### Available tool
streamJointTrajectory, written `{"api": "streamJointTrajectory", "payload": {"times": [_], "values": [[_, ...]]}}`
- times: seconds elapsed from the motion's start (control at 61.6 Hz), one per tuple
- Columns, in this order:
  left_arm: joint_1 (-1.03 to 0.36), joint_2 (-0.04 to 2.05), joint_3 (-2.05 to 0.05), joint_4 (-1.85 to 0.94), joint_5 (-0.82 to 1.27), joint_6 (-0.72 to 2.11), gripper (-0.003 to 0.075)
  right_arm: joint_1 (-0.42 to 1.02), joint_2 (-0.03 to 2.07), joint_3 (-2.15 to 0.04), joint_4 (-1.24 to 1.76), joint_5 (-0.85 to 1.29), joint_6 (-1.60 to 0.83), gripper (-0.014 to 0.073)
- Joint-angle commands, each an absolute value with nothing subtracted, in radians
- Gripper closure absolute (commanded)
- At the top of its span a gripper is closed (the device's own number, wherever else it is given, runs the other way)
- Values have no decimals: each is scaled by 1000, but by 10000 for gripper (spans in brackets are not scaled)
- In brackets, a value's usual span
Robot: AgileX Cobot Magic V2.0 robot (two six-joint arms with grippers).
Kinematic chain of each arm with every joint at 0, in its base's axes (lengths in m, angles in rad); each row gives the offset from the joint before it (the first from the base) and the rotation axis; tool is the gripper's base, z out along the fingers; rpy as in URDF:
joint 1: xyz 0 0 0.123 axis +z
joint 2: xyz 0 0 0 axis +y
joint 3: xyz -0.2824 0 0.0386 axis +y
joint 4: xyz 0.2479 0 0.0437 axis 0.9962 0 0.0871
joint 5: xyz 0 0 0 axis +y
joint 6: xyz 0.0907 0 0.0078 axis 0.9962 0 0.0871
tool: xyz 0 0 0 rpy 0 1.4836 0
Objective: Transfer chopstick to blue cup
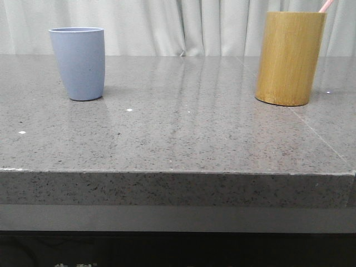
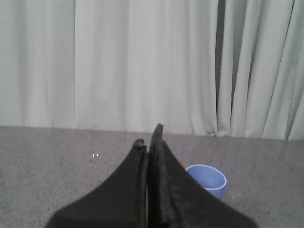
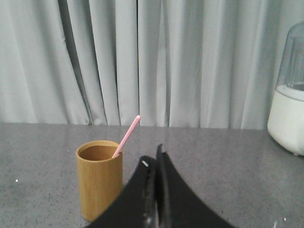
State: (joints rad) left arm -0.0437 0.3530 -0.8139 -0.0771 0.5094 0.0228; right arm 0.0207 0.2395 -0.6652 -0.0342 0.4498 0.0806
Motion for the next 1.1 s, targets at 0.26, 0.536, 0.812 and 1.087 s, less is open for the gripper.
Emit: {"api": "streamJointTrajectory", "payload": {"times": [0.26, 0.536, 0.812, 1.087], "values": [[-44, 590, -845, -89, 484, 27, 739, 16, 506, -749, -42, 528, 82, 660], [-44, 738, -835, -98, 491, 27, 739, 16, 644, -749, 0, 623, 82, 660], [-58, 837, -835, -104, 453, 45, 556, 16, 715, -749, 70, 697, -16, 355], [-211, 953, -932, -94, 433, 71, 188, 16, 715, -749, 110, 683, -40, 95]]}}
